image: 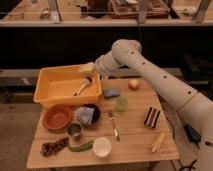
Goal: Place grapes in table surface
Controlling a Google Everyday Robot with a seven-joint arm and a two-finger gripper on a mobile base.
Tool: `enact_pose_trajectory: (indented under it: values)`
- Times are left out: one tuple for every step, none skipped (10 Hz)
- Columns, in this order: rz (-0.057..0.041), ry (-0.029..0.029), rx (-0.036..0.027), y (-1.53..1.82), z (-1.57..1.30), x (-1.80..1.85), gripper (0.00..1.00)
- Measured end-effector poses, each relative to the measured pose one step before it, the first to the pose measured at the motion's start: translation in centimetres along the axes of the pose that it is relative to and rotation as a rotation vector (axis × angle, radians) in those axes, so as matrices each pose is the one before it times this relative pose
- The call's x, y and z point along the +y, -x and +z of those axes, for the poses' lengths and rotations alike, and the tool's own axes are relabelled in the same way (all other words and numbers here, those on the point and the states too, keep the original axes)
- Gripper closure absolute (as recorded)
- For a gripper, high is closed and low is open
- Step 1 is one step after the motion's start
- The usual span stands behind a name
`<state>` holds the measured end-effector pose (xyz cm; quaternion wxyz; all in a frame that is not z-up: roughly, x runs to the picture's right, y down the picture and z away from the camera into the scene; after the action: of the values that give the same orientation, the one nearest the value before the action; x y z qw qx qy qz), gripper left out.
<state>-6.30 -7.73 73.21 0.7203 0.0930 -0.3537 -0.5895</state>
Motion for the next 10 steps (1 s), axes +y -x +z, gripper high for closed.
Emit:
enact_pose_trajectory:
  values:
    - [0.00002, -0.00080, -0.00081, -0.034, 0.040, -0.068, 0.20]
    - [-0.00079, -0.00379, -0.00365, -0.068, 0.078, -0.055, 0.20]
    - [-0.01881, -0.00509, -0.00243, 0.159, -0.057, -0.375, 0.20]
    - [-0.02204, 0.00215, -0.00025, 0.517, -0.020, -0.699, 0.20]
    - [-0.04050, 0.00263, -0.00534, 1.522, 0.247, -1.438, 0.20]
    - [-0.02407, 0.00578, -0.00445, 1.440, -0.101, -0.926, 0.20]
    - [-0.02768, 0.01123, -0.00814, 1.804, -0.111, -1.046, 0.20]
    - [-0.03202, 0.01944, -0.00922, 2.163, -0.265, -1.138, 0.20]
    - [-0.04951, 0.02672, -0.02112, 2.721, -0.007, -1.775, 0.20]
    - [-0.04888, 0.02093, -0.02426, 2.074, 0.261, -1.719, 0.20]
